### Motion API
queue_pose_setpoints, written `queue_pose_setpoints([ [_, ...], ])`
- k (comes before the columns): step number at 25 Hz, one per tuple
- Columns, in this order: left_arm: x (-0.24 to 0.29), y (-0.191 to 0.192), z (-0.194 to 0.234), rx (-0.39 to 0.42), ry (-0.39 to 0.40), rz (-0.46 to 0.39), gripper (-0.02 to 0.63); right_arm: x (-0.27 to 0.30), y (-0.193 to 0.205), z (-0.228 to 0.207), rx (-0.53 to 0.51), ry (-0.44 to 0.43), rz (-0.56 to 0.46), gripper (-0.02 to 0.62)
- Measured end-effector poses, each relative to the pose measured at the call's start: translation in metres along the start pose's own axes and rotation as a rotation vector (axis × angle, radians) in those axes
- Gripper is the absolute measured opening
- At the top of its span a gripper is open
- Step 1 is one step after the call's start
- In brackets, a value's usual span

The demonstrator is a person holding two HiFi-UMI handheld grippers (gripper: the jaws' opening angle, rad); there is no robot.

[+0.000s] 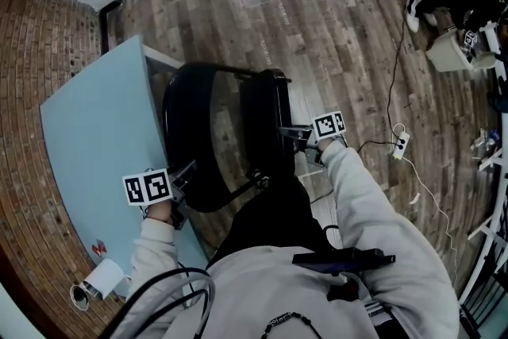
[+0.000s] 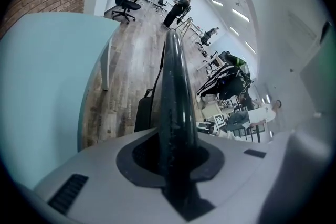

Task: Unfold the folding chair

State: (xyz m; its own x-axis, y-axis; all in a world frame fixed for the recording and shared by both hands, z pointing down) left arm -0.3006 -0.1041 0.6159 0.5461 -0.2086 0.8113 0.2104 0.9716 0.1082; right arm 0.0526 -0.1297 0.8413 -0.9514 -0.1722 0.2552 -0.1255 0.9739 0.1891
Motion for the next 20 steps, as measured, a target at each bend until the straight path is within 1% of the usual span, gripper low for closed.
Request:
queue_pose_setpoints([
  [1,0.003,0.0,0.001,0.005,0.007,0.001,0.083,-0.007,0.0,-0.007,0.004,-0.008,-0.005,0.094],
  [2,0.005,-0.001,0.002,0.015,0.013,0.004,0.083,-0.013,-0.001,-0.012,0.005,-0.034,-0.016,0.095],
  [4,0.012,-0.001,0.001,0.035,0.02,0.014,0.084,-0.023,0.0,-0.024,0.017,-0.115,-0.045,0.097],
  [5,0.015,-0.001,0.002,0.039,0.019,0.019,0.084,-0.031,0.001,-0.032,0.026,-0.137,-0.055,0.097],
  [7,0.022,-0.001,0.004,0.047,0.003,0.03,0.078,-0.051,0.004,-0.052,0.033,-0.128,-0.063,0.098],
  [9,0.031,-0.001,0.004,0.066,-0.013,0.043,0.069,-0.074,0.008,-0.076,0.045,-0.083,-0.071,0.098],
  [12,0.047,-0.002,0.009,0.071,-0.015,0.054,0.064,-0.092,0.009,-0.096,0.063,-0.205,-0.151,0.107],
  [16,0.066,-0.007,0.027,0.047,0.001,0.04,0.054,-0.119,0.019,-0.135,0.061,-0.214,-0.211,0.129],
  [20,0.081,-0.015,0.037,0.062,0.018,0.035,0.049,-0.135,0.025,-0.169,0.069,-0.244,-0.279,0.141],
])
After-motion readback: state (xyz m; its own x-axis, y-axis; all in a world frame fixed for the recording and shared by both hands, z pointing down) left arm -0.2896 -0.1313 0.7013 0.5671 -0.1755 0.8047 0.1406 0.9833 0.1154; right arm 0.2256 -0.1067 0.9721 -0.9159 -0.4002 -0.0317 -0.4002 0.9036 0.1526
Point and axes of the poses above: the fingertips, and each gripper's own axes: x forward along the fingers, z to its left, y out of its underside, the point moved 8 cm from there along -x, backward along the fingers, and after that the axes turned 8 degrees about -x, right-handed, at the moved point
